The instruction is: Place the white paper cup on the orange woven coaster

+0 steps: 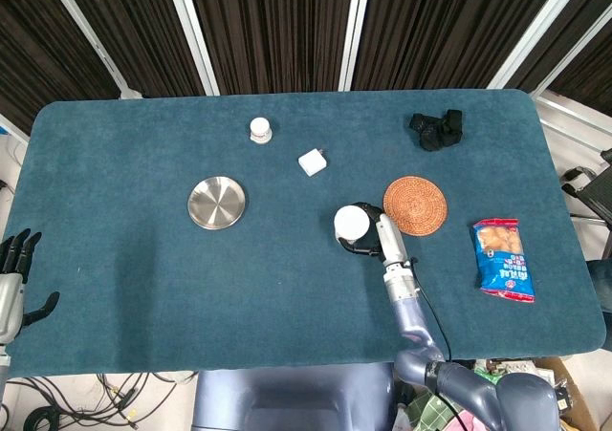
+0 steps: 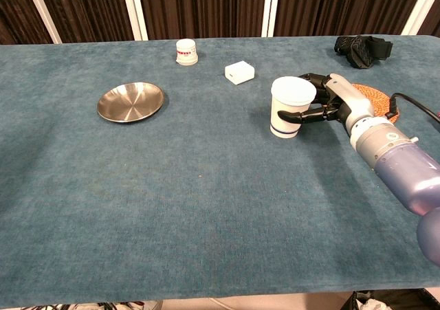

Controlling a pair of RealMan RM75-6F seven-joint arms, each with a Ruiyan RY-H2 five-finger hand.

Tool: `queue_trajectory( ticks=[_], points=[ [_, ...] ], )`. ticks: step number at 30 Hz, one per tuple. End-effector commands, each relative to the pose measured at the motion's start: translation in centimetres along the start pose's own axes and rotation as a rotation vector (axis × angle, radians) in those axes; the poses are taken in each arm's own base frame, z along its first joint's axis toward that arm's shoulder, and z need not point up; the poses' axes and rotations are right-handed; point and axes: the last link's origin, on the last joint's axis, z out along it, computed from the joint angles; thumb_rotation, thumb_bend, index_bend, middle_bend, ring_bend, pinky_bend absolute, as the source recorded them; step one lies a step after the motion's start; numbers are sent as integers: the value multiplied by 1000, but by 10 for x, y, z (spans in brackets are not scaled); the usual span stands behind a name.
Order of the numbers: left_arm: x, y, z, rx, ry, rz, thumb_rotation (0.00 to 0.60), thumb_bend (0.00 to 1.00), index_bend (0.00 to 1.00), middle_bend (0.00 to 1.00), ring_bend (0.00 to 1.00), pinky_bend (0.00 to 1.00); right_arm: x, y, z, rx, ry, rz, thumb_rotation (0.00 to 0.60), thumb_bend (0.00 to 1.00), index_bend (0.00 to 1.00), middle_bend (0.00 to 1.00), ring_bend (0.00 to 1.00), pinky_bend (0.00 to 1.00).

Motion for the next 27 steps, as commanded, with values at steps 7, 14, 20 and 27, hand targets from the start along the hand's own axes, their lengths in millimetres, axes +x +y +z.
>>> queue_trajectory(
  ticks=[7,14,20,27],
  points=[
    [0,0,0,-3,0,1,600,266,0,13,0,0,0,1,0,3,-3,-2,600,132,343,345,353,111],
    [0,1,1,-4,-3,3,600,266,0,13,0,0,0,1,1,0,1,1,600,133,343,345,353,111],
    [0,0,1,-2,-3,3,600,266,0,13,0,0,0,3,1,-4,1,-3,600,132,343,345,353,111],
    [-1,0,1,-2,-5,5,600,266,0,13,0,0,2,5,1,-6,0,-9,600,132,343,345,353,111]
  ],
)
